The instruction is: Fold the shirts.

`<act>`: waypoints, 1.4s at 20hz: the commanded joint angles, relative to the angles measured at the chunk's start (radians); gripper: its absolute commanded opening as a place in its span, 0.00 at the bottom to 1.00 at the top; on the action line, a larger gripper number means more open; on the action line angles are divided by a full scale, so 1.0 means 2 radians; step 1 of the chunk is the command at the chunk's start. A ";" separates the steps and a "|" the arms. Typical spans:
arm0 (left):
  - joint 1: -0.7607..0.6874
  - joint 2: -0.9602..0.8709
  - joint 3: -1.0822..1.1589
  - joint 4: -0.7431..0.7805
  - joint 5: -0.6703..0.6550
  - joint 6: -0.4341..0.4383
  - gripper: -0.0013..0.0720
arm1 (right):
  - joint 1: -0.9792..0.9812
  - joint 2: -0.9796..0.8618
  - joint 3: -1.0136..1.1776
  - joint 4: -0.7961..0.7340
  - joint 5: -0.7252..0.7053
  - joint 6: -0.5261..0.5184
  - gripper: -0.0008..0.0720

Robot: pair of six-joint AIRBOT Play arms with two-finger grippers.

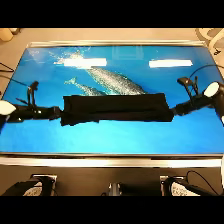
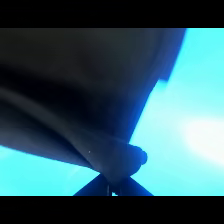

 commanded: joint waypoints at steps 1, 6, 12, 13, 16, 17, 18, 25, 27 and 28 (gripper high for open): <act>0.006 -0.067 0.084 0.025 0.019 -0.014 0.04 | 0.015 -0.066 0.076 -0.009 -0.036 0.012 0.03; 0.005 -0.187 0.154 0.019 0.029 -0.015 0.05 | 0.020 -0.153 0.134 0.037 -0.086 0.013 0.03; 0.005 -0.281 0.188 0.017 0.037 -0.023 0.05 | 0.028 -0.207 0.134 0.041 -0.090 0.012 0.04; 0.005 -0.286 0.188 0.017 0.039 -0.032 0.06 | 0.028 -0.208 0.134 0.041 -0.090 0.012 0.04; 0.010 -0.288 0.199 0.017 0.028 -0.033 0.80 | 0.027 -0.208 0.148 0.044 -0.067 0.008 0.83; 0.015 -0.287 0.212 0.017 0.013 -0.031 0.82 | 0.027 -0.208 0.160 0.036 -0.047 0.002 0.92; 0.021 -0.284 0.227 0.017 -0.007 -0.031 0.82 | 0.027 -0.208 0.171 0.026 -0.031 -0.006 0.98; 0.027 -0.215 0.287 0.013 -0.059 -0.021 0.72 | -0.072 -0.233 0.177 0.185 -0.018 0.021 0.98; 0.021 -0.192 0.287 0.013 -0.059 -0.019 0.72 | -0.078 -0.247 0.177 0.184 -0.002 0.031 0.98; 0.017 -0.183 0.287 0.012 -0.059 -0.016 0.72 | -0.074 -0.255 0.177 0.186 0.007 0.031 0.98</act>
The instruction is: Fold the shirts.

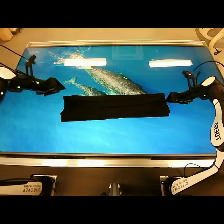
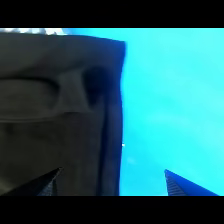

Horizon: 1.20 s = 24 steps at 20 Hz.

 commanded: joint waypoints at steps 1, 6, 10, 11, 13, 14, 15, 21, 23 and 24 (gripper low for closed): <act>-0.012 0.035 0.006 -0.004 -0.006 0.006 0.72 | -0.007 -0.025 0.001 0.033 0.033 0.013 0.98; -0.047 0.048 0.006 -0.004 -0.005 0.006 0.72 | 0.041 -0.047 0.001 0.034 0.040 0.016 0.95; -0.077 0.045 0.006 -0.003 0.010 0.006 0.71 | 0.061 -0.041 0.001 0.055 0.036 0.016 0.04; -0.087 0.043 0.005 -0.003 0.019 0.006 0.52 | 0.059 -0.032 0.001 0.067 0.035 0.015 0.04; -0.114 0.030 0.005 -0.004 0.054 0.007 0.06 | 0.057 0.002 0.002 0.071 0.034 0.014 0.04; -0.130 0.019 0.005 -0.004 0.080 0.007 0.06 | 0.056 0.022 0.002 0.072 0.036 0.014 0.03; -0.147 0.004 0.006 -0.008 0.107 0.005 0.06 | 0.056 0.044 0.002 0.077 0.044 0.014 0.03; -0.257 -0.136 0.007 -0.215 0.176 0.008 0.05 | 0.058 0.180 0.001 0.078 0.121 0.016 0.04; -0.293 -0.171 0.007 -0.268 0.190 0.022 0.05 | 0.058 0.217 0.001 0.079 0.138 0.019 0.04; -0.309 -0.184 0.008 -0.283 0.196 0.023 0.05 | 0.058 0.232 0.001 0.079 0.147 0.022 0.04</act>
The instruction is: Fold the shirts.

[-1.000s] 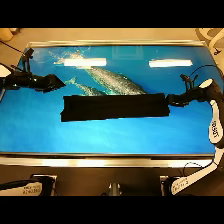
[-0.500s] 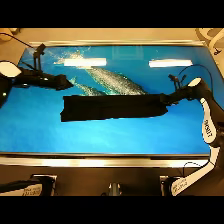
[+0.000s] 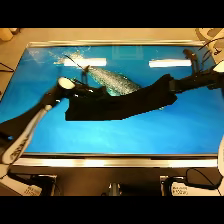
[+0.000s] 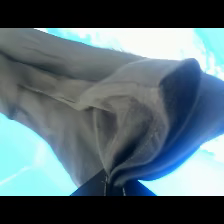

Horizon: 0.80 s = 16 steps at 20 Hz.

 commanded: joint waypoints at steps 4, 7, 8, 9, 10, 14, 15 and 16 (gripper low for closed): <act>-0.102 -0.097 0.015 -0.144 0.048 0.013 0.05 | 0.001 0.103 0.000 0.003 0.058 0.013 0.04; -0.130 -0.124 0.037 -0.187 0.070 0.008 0.05 | 0.001 0.132 0.000 0.018 0.060 0.020 0.04; -0.135 -0.131 0.045 -0.195 0.080 -0.006 0.05 | 0.001 0.138 0.000 0.032 0.060 0.020 0.04; -0.138 -0.138 0.056 -0.200 0.082 -0.014 0.05 | 0.001 0.142 0.000 0.048 0.058 0.022 0.04; -0.138 -0.143 0.067 -0.200 0.079 -0.014 0.05 | 0.001 0.144 0.000 0.060 0.053 0.023 0.04; -0.127 -0.143 0.088 -0.197 0.062 -0.004 0.05 | 0.001 0.142 0.000 0.069 0.010 0.026 0.04; -0.118 -0.135 0.089 -0.185 0.048 0.015 0.05 | 0.001 0.139 0.000 0.070 0.005 0.029 0.04; -0.106 -0.122 0.088 -0.148 0.035 0.017 0.05 | 0.007 0.135 0.000 0.067 0.000 0.030 0.04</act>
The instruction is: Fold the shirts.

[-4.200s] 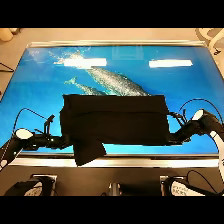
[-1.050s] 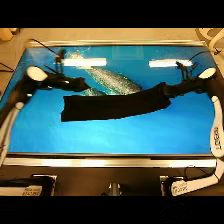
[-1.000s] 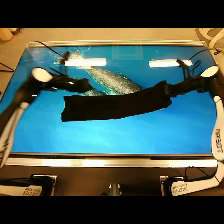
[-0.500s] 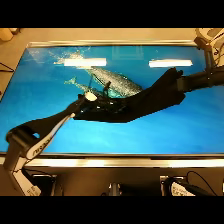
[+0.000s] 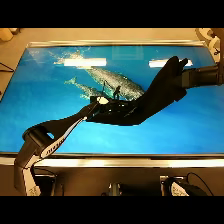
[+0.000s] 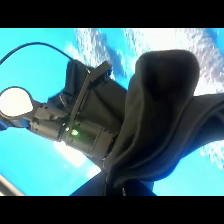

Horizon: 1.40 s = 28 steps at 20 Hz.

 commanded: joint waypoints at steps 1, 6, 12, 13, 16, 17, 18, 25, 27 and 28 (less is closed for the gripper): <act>0.031 0.033 0.008 0.094 -0.038 0.014 0.05 | 0.017 -0.010 0.000 0.006 -0.029 0.005 0.04; 0.140 0.170 0.008 0.491 -0.153 -0.077 0.05 | 0.124 -0.070 0.000 0.007 -0.117 0.005 0.03; 0.290 0.336 0.008 0.570 -0.194 -0.078 0.05 | 0.268 -0.200 0.000 0.020 -0.236 0.014 0.04; 0.304 0.359 0.008 0.570 -0.194 -0.078 0.05 | 0.286 -0.222 0.000 0.027 -0.257 0.014 0.04; 0.318 0.422 0.008 0.570 -0.194 -0.078 0.05 | 0.333 -0.289 0.000 0.060 -0.310 0.014 0.04; 0.318 0.436 0.008 0.570 -0.195 -0.078 0.05 | 0.342 -0.307 0.000 0.071 -0.321 0.020 0.04; 0.316 0.448 0.008 0.567 -0.196 -0.078 0.05 | 0.349 -0.323 0.000 0.084 -0.329 0.024 0.15; 0.318 0.466 -0.003 0.568 -0.220 -0.064 0.05 | 0.267 -0.276 0.000 -0.080 -0.164 0.015 0.94; 0.318 0.466 -0.016 0.568 -0.219 -0.063 0.05 | 0.207 -0.245 0.000 -0.197 -0.083 0.038 0.94; 0.318 0.466 -0.022 0.568 -0.219 -0.063 0.05 | 0.178 -0.240 0.000 -0.238 -0.051 0.043 0.94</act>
